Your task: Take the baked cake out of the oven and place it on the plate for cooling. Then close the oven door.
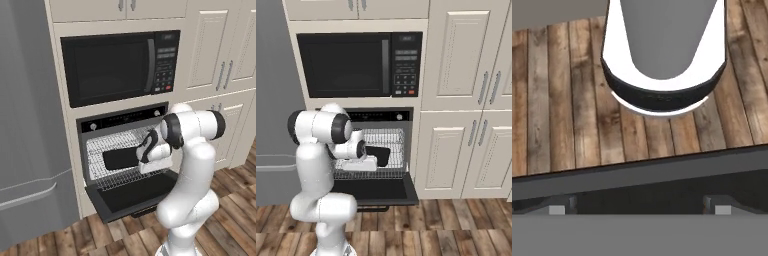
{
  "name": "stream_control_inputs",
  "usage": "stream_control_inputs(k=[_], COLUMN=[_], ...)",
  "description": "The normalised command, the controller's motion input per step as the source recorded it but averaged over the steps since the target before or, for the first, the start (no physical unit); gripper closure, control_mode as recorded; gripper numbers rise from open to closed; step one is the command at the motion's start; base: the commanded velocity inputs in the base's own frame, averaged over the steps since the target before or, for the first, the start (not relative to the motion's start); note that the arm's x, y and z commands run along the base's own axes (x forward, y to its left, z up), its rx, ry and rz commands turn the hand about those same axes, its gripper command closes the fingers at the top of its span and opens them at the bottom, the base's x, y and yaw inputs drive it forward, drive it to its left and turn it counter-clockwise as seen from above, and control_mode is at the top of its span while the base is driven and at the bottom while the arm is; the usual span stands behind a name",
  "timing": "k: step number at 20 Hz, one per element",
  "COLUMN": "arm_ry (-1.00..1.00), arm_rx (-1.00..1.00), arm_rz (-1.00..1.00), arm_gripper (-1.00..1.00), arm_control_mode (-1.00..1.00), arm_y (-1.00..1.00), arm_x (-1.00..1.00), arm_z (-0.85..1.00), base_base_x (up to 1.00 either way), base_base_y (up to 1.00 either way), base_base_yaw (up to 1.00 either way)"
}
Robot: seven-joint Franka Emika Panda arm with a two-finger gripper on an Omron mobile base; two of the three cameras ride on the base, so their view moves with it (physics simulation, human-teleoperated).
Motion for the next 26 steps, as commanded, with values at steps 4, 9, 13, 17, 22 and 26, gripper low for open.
stream_control_inputs(k=[4,9,13,17,22,26], arm_ry=[-0.03,-0.11,-0.18,-0.22,-0.24,-0.22], arm_rx=[0.0,-0.01,-0.01,-0.03,-0.04,-0.04], arm_rz=[0.0,0.0,0.0,0.0,0.0,0.0], arm_gripper=[-1.0,-1.0,-1.0,-1.0,-1.0,-1.0], arm_control_mode=[-1.0,-1.0,-1.0,-1.0,-1.0,-1.0], arm_y=[0.0,0.0,0.0,0.02,0.03,0.05], arm_x=[0.28,0.26,0.32,0.31,0.34,0.41], arm_z=[-0.65,-0.63,-0.54,-0.49,-0.47,-0.39], base_base_x=[0.0,0.0,0.0,0.0,0.0,0.0], base_base_y=[0.0,0.0,0.0,0.0,0.0,0.0], base_base_yaw=[0.0,0.0,0.0,0.0,0.0,0.0])
